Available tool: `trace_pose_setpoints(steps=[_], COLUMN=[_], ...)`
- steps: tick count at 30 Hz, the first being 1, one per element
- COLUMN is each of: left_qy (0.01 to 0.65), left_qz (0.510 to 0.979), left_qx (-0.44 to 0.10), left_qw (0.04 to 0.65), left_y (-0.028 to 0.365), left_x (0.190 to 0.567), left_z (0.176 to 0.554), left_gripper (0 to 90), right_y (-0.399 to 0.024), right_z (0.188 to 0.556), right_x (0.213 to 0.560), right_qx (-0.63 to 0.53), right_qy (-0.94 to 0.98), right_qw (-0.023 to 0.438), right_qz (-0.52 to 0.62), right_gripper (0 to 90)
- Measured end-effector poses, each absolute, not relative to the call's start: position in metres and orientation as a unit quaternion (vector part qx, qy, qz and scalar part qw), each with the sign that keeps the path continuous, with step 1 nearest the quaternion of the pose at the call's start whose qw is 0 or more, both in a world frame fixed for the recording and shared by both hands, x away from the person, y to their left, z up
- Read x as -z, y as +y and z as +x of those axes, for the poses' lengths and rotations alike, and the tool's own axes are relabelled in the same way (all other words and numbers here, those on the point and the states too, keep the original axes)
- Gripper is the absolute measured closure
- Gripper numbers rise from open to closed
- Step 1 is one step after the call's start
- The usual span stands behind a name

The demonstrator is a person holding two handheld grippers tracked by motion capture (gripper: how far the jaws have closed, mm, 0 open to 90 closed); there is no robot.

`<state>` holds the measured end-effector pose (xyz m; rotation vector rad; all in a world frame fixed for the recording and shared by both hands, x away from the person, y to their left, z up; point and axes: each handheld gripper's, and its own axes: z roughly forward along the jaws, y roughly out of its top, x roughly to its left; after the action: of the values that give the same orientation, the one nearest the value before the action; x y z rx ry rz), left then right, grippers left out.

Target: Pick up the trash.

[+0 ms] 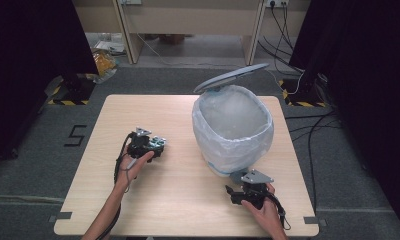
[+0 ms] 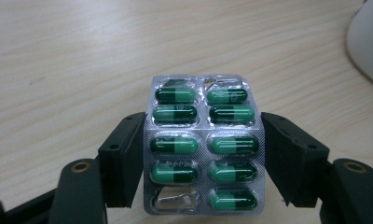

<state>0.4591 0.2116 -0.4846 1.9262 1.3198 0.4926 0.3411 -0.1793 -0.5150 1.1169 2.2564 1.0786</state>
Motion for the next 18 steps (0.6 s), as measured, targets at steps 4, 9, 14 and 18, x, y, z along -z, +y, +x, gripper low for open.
trace_pose_setpoints(steps=[4, 9, 14, 18], left_qy=[0.506, 0.499, 0.489, 0.475], left_qz=[0.749, 0.745, 0.742, 0.743], left_qx=[-0.188, -0.182, -0.169, -0.169], left_qw=[0.385, 0.403, 0.426, 0.440], left_y=[0.209, 0.207, 0.205, 0.202], left_x=[0.476, 0.466, 0.452, 0.440], left_z=[0.455, 0.450, 0.443, 0.439], left_gripper=[33.8, 33.8, 33.8, 33.8], right_y=[-0.179, -0.179, -0.180, -0.180], right_z=[0.341, 0.341, 0.341, 0.341], right_x=[0.515, 0.515, 0.515, 0.515], right_qx=[-0.385, -0.385, -0.386, -0.386], right_qy=[0.807, 0.808, 0.807, 0.807], right_qw=[0.200, 0.199, 0.199, 0.199], right_qz=[0.399, 0.399, 0.400, 0.400], right_gripper=[19.6, 19.6, 19.6, 19.6])
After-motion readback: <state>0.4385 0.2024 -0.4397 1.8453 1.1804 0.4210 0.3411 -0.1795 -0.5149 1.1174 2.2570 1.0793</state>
